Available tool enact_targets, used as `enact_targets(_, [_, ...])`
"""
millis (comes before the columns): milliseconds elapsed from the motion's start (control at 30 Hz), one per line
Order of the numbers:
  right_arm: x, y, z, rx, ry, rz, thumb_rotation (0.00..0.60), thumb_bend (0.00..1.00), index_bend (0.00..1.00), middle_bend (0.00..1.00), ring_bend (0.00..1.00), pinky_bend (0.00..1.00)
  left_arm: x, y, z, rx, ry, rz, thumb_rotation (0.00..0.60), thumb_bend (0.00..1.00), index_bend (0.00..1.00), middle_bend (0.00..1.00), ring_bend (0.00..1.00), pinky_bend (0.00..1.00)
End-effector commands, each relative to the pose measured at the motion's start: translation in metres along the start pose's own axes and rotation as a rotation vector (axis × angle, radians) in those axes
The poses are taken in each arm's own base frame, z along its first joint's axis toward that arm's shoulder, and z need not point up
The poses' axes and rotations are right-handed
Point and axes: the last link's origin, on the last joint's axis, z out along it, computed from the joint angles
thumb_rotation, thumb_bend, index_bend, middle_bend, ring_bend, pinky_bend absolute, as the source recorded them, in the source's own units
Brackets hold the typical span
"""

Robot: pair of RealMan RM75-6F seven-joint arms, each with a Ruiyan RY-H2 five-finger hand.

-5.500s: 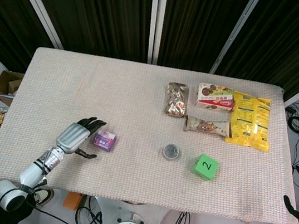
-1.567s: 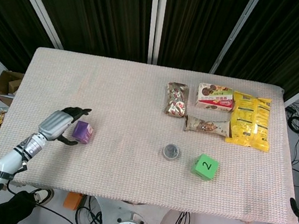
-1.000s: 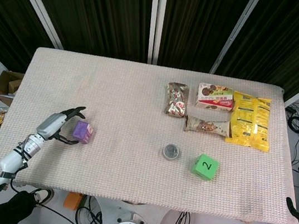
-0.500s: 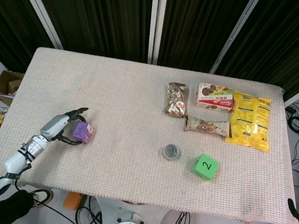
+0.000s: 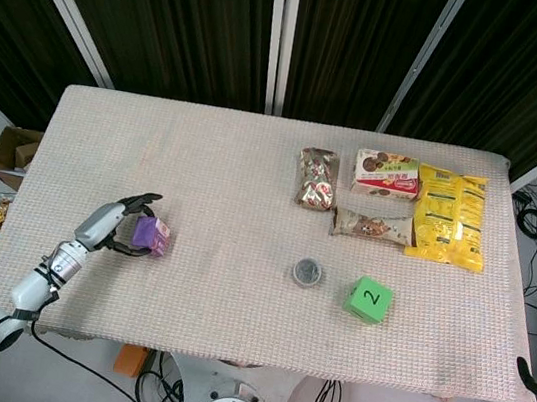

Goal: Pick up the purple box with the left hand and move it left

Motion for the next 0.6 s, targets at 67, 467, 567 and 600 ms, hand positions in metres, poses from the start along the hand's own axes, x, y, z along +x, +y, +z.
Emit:
enact_targets(67, [0.001,0.0,0.0,0.001,0.001,-0.001,0.6,0.24,0.0,0.0,0.0,0.0,0.027,0.009,-0.002,-0.037,0.043,0.232,0.6,0.34,0.14,0.66,0.19,0.17])
enact_targets(467, [-0.008,-0.002,0.002,0.006,-0.025,0.004,0.6,0.24,0.0,0.0,0.0,0.0,0.032,0.055,-0.021,0.033,-0.091,1.118,0.6,0.31,0.14,0.7,0.24,0.16])
enact_targets(567, [-0.007,-0.001,0.001,0.005,-0.022,0.003,0.6,0.24,0.0,0.0,0.0,0.0,0.021,0.056,-0.015,0.046,-0.123,1.184,0.6,0.3,0.14,0.7,0.26,0.16])
enact_targets(600, [-0.006,0.0,0.001,0.003,-0.02,0.003,0.6,0.24,0.0,0.0,0.0,0.0,0.016,0.057,-0.012,0.042,-0.125,1.201,0.6,0.3,0.14,0.7,0.26,0.16])
